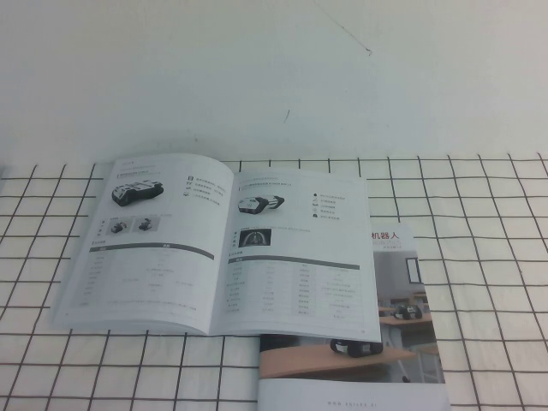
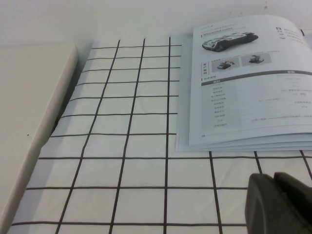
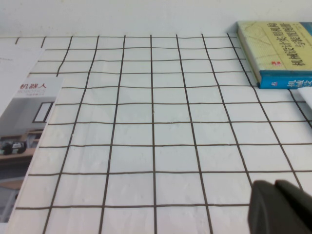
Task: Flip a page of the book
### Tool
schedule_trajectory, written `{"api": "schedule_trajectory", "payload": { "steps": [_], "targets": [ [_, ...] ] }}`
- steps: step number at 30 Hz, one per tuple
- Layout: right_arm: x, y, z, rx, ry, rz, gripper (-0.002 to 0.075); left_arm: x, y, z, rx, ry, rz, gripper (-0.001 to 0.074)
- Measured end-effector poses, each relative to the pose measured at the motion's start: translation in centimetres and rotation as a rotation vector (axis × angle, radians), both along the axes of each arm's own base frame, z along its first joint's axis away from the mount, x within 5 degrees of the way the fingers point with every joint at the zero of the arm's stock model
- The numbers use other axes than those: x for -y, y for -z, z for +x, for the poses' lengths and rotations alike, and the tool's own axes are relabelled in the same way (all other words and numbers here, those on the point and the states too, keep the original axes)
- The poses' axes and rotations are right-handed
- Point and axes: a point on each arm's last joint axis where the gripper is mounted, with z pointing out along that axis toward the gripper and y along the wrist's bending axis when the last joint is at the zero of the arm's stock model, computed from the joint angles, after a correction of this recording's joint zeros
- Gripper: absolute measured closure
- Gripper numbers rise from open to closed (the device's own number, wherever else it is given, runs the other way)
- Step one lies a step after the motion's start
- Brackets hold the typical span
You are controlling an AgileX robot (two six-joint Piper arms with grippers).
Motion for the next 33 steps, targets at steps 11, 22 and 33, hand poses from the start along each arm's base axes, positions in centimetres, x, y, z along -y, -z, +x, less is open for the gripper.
{"api": "schedule_trajectory", "payload": {
  "steps": [11,22,33],
  "targets": [
    [0.0,0.0,0.0,0.0,0.0,0.0,0.073,0.0,0.0,0.0,0.0,0.0,0.0,0.0737],
    [0.0,0.0,0.0,0.0,0.0,0.0,0.073,-0.34,0.0,-0.01,0.0,-0.065,0.0,0.0738],
    [0.0,0.0,0.0,0.0,0.0,0.0,0.073,-0.07,0.0,0.0,0.0,-0.014,0.0,0.0738]
  ]
}}
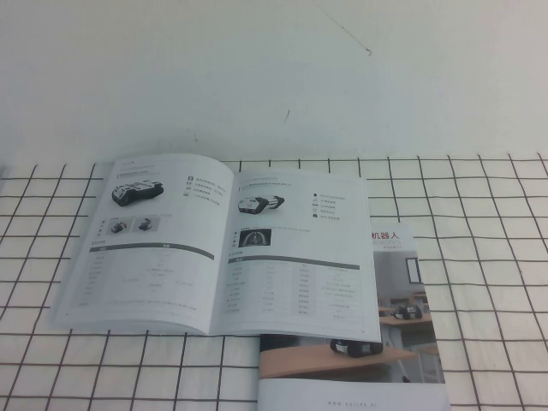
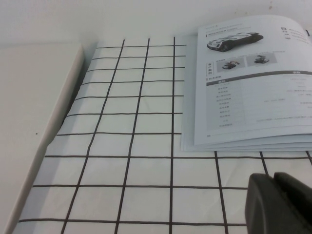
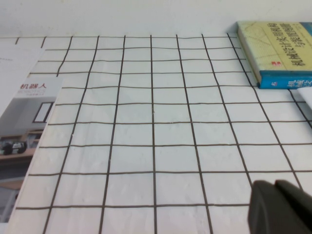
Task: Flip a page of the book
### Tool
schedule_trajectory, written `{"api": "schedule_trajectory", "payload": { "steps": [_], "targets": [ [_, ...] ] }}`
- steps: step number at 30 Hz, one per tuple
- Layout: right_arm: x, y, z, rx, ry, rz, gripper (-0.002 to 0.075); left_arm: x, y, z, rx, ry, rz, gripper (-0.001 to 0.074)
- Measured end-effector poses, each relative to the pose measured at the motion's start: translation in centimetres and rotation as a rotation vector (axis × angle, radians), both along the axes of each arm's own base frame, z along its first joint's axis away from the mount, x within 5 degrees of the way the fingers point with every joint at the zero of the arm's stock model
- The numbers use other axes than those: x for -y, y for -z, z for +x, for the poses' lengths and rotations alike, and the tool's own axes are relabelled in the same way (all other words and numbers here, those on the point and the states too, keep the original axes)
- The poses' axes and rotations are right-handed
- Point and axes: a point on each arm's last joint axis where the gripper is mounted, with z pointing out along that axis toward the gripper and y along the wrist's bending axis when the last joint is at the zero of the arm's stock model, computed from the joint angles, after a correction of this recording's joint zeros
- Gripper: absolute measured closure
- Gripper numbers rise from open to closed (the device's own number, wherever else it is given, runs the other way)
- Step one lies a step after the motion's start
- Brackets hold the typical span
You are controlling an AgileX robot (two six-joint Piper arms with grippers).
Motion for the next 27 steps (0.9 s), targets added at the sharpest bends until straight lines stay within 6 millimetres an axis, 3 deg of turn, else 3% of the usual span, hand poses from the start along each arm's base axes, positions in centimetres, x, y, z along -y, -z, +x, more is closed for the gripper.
{"api": "schedule_trajectory", "payload": {
  "steps": [27],
  "targets": [
    [0.0,0.0,0.0,0.0,0.0,0.0,0.073,-0.1,0.0,0.0,0.0,-0.02,0.0,0.0738]
  ]
}}
